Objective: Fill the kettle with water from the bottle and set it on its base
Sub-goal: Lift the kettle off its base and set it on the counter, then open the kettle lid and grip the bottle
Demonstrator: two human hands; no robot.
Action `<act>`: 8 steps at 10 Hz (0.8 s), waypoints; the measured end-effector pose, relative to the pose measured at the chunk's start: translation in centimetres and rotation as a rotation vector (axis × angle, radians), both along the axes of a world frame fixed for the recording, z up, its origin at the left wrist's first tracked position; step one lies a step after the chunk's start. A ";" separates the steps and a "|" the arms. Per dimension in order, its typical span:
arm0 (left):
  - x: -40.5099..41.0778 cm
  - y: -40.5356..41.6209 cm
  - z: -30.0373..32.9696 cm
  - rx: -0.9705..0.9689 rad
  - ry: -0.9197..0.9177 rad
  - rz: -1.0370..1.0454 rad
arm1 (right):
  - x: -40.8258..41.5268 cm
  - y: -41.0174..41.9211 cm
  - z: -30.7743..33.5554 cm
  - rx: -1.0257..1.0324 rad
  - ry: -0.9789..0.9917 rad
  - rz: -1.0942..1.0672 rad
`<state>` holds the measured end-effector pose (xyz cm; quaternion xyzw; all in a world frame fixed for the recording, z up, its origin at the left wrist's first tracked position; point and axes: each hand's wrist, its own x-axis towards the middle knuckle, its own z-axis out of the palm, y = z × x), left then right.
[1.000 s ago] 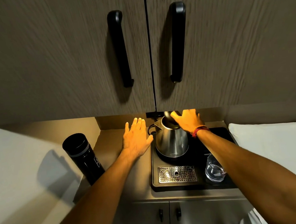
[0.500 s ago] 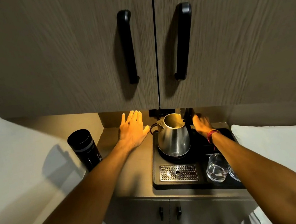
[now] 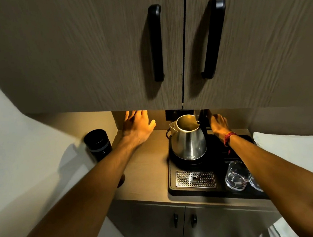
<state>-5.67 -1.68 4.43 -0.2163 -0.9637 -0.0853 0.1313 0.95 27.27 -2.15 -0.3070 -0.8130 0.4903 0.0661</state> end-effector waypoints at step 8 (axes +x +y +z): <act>-1.9 -15.8 2.1 -0.144 -0.027 0.180 | -8.0 -16.9 -2.4 0.114 0.012 0.287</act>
